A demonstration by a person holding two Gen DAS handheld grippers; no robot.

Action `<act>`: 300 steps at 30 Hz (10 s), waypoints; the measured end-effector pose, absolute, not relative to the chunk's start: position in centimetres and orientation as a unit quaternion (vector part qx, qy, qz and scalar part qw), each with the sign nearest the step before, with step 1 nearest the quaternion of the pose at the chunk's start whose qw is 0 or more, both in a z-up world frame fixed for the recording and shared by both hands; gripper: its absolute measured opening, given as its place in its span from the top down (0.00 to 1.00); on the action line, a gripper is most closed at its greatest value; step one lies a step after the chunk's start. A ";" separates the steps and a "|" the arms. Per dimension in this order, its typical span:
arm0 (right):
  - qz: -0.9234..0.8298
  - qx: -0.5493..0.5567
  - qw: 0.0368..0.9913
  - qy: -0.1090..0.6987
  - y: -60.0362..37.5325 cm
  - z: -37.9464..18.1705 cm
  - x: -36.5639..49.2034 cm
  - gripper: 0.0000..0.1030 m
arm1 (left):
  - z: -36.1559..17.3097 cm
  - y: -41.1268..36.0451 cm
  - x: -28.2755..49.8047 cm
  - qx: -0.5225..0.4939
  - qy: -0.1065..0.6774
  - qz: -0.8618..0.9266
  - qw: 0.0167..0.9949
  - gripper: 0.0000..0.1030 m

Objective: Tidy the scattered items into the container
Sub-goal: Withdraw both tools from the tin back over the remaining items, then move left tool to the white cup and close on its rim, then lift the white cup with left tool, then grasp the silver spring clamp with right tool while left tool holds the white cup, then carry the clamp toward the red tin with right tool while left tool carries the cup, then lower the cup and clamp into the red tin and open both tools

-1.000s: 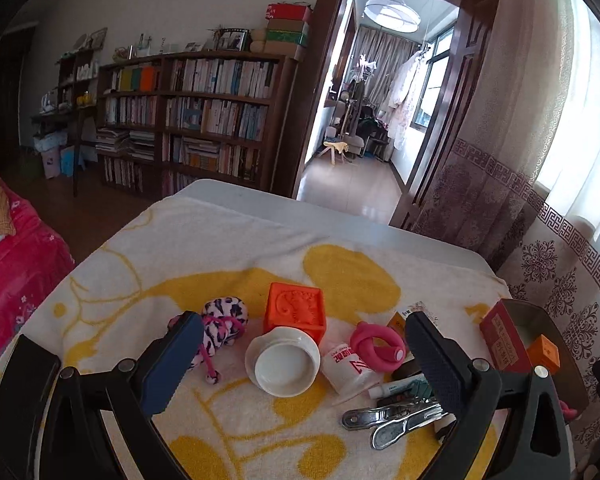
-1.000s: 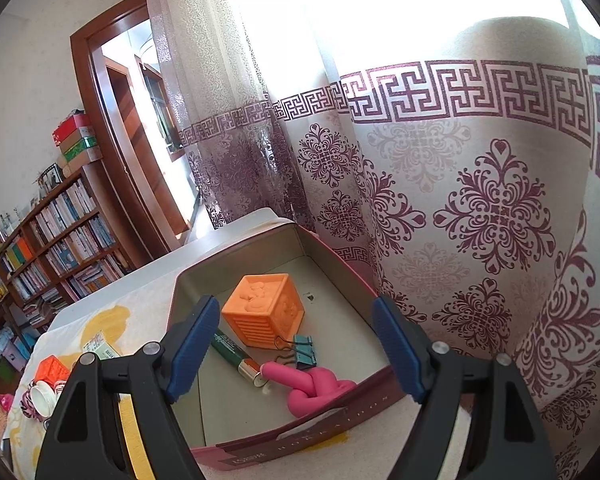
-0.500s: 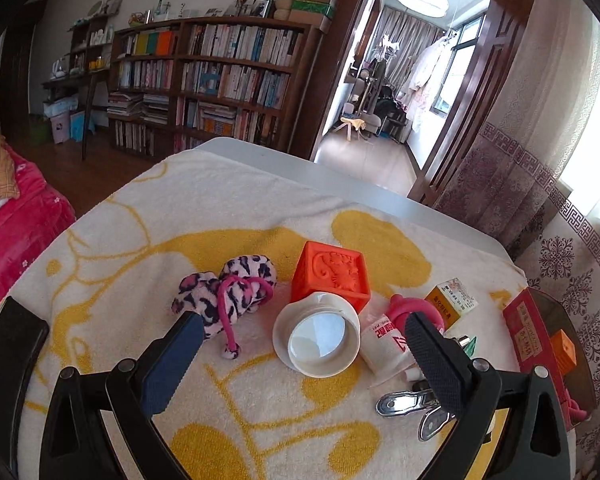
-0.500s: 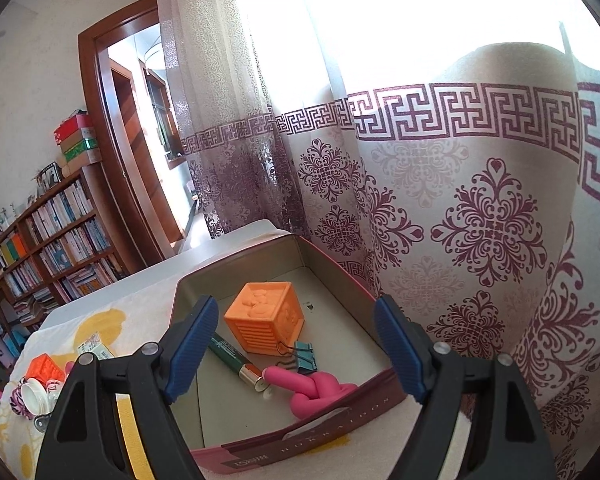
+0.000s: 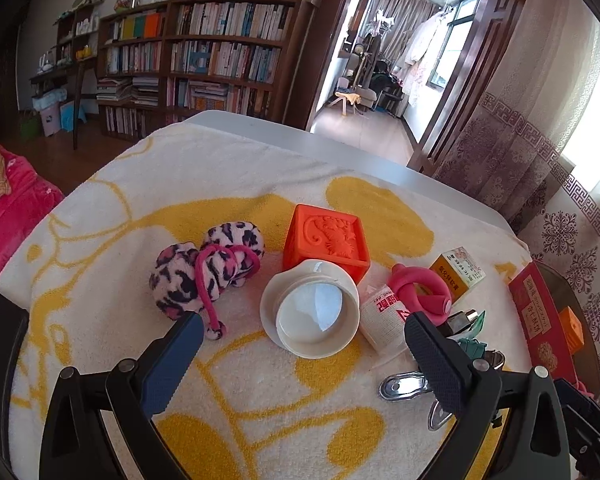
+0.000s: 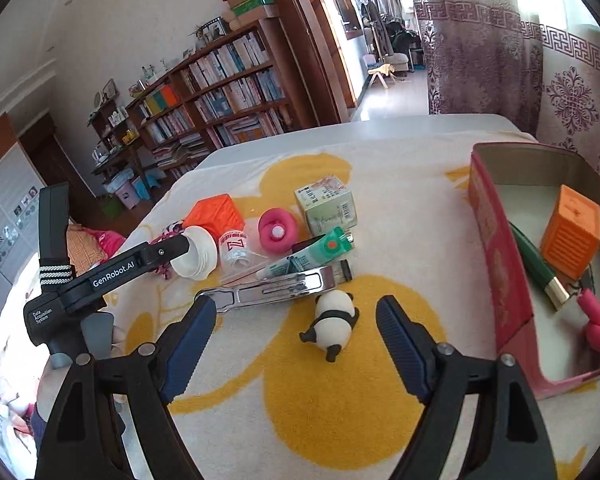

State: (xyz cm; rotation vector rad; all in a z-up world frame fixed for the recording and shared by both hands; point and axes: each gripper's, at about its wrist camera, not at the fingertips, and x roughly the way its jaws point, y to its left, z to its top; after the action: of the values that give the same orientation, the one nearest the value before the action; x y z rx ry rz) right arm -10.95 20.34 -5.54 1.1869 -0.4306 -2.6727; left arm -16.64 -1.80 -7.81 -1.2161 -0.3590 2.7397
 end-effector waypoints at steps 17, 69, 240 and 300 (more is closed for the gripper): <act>-0.882 0.457 0.033 -0.107 18.0 -9.7 -14.9 0.17 | -7.8 -0.9 -16.4 -0.410 -0.113 0.902 0.077 0.01; -0.895 0.423 0.042 -0.134 19.8 -8.7 -12.6 0.16 | -11.7 -0.4 -20.6 -0.455 -0.087 0.885 0.056 0.01; -0.876 0.478 0.034 0.048 8.1 -10.3 -13.7 0.53 | -7.9 -4.0 -15.6 -0.405 -0.192 0.890 0.084 0.39; -0.918 0.246 -0.189 -0.246 43.2 -3.0 -0.6 0.40 | -3.0 28.7 -12.0 -0.428 -0.009 0.818 0.385 0.38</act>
State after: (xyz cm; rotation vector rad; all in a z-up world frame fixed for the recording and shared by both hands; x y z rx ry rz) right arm -0.61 43.21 -2.95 0.8835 -0.8841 -3.2927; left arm -12.05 28.74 -2.97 -1.0898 -0.0228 2.0835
